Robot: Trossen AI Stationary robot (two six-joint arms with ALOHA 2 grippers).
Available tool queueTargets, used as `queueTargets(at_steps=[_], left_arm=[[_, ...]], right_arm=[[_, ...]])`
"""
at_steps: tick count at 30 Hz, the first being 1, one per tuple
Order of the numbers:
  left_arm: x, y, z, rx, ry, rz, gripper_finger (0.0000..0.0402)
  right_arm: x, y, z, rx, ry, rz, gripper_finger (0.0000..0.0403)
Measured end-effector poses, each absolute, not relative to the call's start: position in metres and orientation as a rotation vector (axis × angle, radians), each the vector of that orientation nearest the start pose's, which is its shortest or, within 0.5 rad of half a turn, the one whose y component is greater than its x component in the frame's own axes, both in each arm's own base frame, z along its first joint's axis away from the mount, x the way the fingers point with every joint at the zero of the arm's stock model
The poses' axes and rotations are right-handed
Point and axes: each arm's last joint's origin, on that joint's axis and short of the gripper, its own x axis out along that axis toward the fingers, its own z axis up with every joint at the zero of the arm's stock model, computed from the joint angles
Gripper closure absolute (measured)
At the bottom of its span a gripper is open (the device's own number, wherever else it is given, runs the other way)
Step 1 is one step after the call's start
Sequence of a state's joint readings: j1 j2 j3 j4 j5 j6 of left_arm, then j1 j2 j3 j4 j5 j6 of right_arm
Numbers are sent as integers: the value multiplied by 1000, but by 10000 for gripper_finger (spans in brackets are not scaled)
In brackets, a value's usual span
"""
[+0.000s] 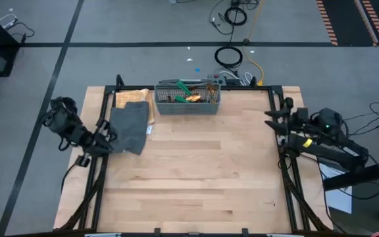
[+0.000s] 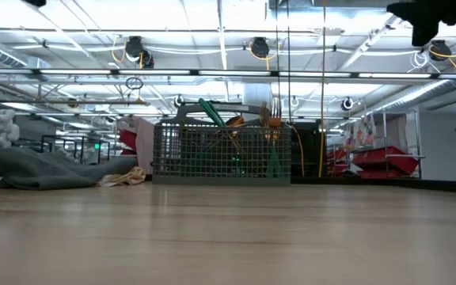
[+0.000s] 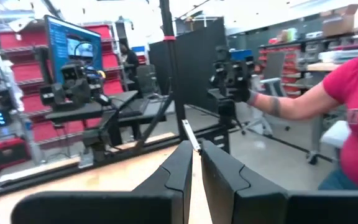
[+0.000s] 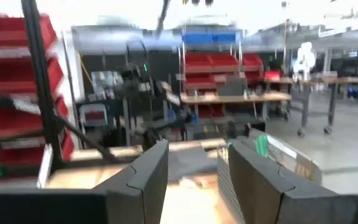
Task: Sort silverware
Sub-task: Return to Home Position
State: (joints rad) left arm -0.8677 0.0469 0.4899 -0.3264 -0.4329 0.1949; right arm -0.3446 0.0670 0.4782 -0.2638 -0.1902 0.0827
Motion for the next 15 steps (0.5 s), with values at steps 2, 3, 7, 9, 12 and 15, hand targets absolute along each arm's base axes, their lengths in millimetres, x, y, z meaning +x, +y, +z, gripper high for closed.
queueTargets(at_steps=[2,3,7,9,12,15], left_arm=[[34,-22,282,99,-134,-436,359],[34,-22,281,97,-129,-435,359],[35,-23,280,105,-125,-450,359],[35,-23,279,109,-121,-449,359],[36,-25,277,111,-128,-452,359],[41,-30,267,136,-122,-436,359]], right_arm=[[49,-11,279,54,-198,-140,248],[52,-12,273,54,-202,-137,248],[70,-18,248,76,-192,-135,248],[78,-21,231,99,-184,-129,248],[83,-23,214,121,-222,-120,248],[88,-23,200,134,-266,-100,248]])
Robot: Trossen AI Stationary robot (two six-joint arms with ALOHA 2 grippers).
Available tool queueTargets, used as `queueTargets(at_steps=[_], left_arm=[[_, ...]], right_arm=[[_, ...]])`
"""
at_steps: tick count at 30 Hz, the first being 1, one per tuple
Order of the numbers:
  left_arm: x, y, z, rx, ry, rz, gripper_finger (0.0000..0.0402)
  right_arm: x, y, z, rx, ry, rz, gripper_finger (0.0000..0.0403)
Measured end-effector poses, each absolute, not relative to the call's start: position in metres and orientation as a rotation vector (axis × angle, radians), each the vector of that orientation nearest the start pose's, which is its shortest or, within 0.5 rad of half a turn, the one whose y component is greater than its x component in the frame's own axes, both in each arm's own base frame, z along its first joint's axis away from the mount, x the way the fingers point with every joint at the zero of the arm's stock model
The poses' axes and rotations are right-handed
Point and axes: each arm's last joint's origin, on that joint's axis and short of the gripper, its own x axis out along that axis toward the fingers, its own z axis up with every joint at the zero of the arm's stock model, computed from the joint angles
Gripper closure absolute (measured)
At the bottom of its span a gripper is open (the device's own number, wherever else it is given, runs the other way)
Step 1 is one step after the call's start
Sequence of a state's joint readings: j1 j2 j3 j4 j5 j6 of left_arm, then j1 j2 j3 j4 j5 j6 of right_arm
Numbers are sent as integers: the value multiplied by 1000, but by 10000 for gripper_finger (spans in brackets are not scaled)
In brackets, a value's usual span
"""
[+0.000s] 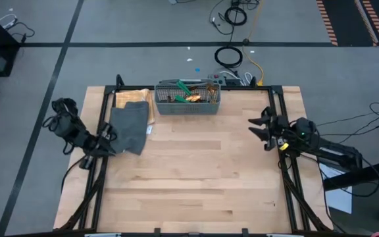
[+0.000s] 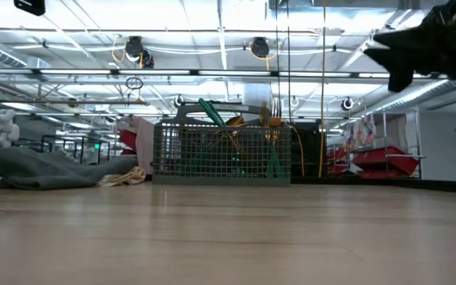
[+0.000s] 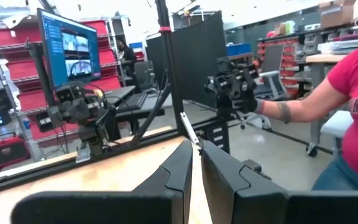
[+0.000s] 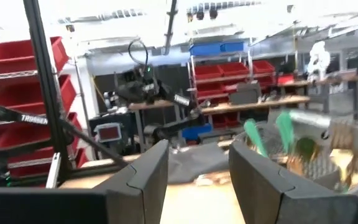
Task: Sort silverware
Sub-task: Return to Home Position
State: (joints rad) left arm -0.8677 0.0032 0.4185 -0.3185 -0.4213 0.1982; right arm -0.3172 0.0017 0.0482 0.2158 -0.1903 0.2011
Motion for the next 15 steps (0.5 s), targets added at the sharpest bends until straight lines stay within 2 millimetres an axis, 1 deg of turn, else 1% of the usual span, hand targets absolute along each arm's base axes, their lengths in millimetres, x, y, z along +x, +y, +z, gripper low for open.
queueTargets(at_steps=[2,7,11,15], left_arm=[[43,-32,264,136,-124,-430,359],[47,-37,259,165,-179,-427,359],[58,-46,230,224,-129,-348,359],[66,-50,197,172,-17,-176,359]], right_arm=[[91,-23,189,153,-251,-87,248],[92,-20,190,153,-246,-63,248],[92,-19,188,106,-219,-57,248],[93,-19,186,92,-205,-57,248]])
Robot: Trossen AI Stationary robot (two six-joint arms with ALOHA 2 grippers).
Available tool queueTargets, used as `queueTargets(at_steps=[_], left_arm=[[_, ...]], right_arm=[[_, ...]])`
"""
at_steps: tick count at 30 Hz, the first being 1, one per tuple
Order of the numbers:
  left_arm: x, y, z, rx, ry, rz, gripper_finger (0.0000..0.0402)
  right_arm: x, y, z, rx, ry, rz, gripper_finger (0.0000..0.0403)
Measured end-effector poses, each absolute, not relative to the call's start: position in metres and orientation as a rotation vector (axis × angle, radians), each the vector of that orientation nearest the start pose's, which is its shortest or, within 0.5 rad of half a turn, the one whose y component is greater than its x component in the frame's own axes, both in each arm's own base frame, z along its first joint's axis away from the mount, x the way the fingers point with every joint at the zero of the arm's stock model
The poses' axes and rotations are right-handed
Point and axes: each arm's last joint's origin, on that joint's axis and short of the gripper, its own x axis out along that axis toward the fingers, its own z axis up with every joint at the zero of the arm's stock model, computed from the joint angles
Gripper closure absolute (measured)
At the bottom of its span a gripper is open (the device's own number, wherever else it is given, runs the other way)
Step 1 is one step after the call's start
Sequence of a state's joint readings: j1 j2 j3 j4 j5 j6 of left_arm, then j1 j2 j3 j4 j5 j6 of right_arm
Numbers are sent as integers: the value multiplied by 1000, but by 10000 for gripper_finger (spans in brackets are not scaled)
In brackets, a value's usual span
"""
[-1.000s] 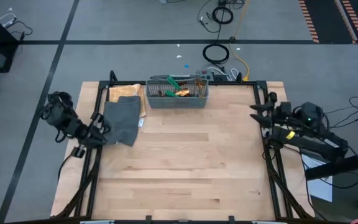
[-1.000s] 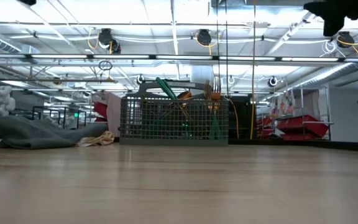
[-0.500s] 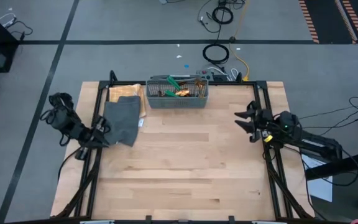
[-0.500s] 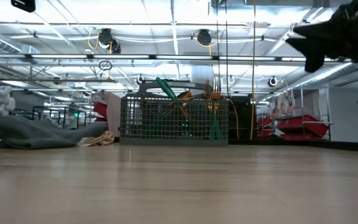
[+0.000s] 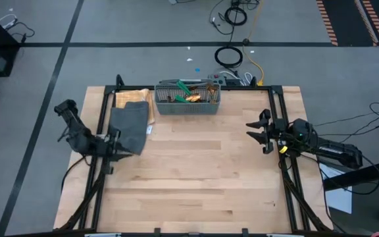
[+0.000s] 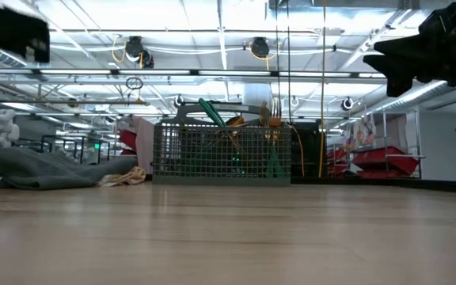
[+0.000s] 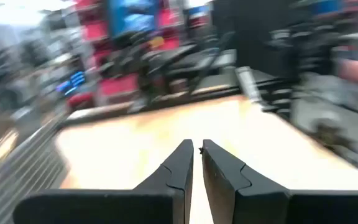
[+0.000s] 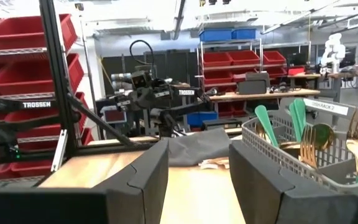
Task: Sort silverware
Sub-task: Return to Home Position
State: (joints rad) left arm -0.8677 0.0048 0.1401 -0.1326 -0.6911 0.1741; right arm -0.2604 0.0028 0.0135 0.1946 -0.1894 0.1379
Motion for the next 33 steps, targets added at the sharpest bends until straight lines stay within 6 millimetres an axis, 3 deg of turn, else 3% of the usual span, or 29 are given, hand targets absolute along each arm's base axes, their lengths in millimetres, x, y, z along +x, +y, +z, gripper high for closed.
queueTargets(at_steps=[5,16,22,33], left_arm=[[72,-51,173,75,-6,-9,359],[73,-52,172,73,-11,1,359],[73,-52,172,73,-11,1,359],[73,-52,172,74,-10,1,359]], right_arm=[[93,-19,182,71,-162,-62,248],[95,-20,172,56,-48,-71,248],[96,-20,170,-10,-30,-76,248],[96,-20,170,31,-31,-75,248]])
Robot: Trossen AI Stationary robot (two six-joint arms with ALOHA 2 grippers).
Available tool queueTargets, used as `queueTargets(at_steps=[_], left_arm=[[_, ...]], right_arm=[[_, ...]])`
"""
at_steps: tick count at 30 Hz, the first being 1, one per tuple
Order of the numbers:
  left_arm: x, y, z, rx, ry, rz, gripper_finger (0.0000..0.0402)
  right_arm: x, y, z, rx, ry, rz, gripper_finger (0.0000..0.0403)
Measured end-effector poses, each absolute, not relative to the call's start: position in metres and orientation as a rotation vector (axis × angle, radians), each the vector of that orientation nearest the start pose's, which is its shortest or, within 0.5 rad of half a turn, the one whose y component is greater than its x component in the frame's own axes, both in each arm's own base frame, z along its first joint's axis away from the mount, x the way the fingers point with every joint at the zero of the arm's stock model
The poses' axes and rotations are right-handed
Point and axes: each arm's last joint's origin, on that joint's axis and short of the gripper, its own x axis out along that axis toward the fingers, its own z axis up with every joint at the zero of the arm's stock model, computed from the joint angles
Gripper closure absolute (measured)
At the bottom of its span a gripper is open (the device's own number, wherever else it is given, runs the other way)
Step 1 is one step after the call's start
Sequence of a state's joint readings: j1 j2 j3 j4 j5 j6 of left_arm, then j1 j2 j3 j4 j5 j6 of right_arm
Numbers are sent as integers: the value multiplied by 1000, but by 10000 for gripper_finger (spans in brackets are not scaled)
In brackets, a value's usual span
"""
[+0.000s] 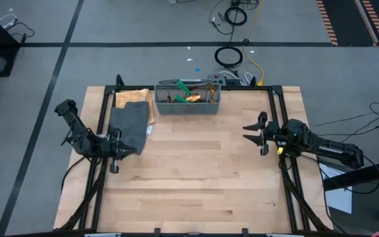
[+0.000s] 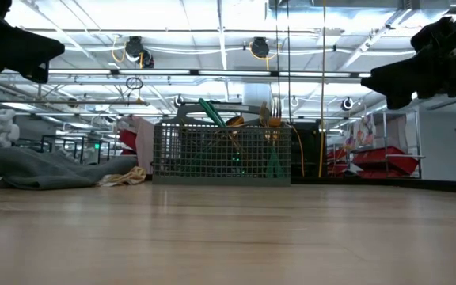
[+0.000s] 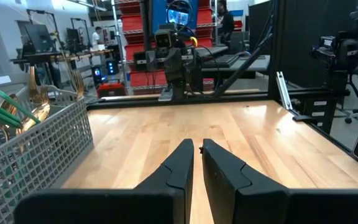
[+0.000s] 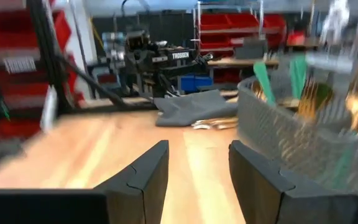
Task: Sort silverware
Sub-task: Return to Home Position
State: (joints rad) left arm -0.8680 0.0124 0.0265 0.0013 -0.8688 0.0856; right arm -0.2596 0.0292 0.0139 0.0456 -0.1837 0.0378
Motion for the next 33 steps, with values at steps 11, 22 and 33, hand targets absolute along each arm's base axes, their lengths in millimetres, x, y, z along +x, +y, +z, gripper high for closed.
queueTargets(at_steps=[11,22,33], left_arm=[[73,-52,171,74,-9,1,359],[73,-52,171,75,-9,1,359],[73,-52,171,75,-9,1,359]], right_arm=[[96,-20,170,421,-45,-68,248],[96,-20,170,420,-44,-68,248],[96,-20,170,420,-44,-68,247]])
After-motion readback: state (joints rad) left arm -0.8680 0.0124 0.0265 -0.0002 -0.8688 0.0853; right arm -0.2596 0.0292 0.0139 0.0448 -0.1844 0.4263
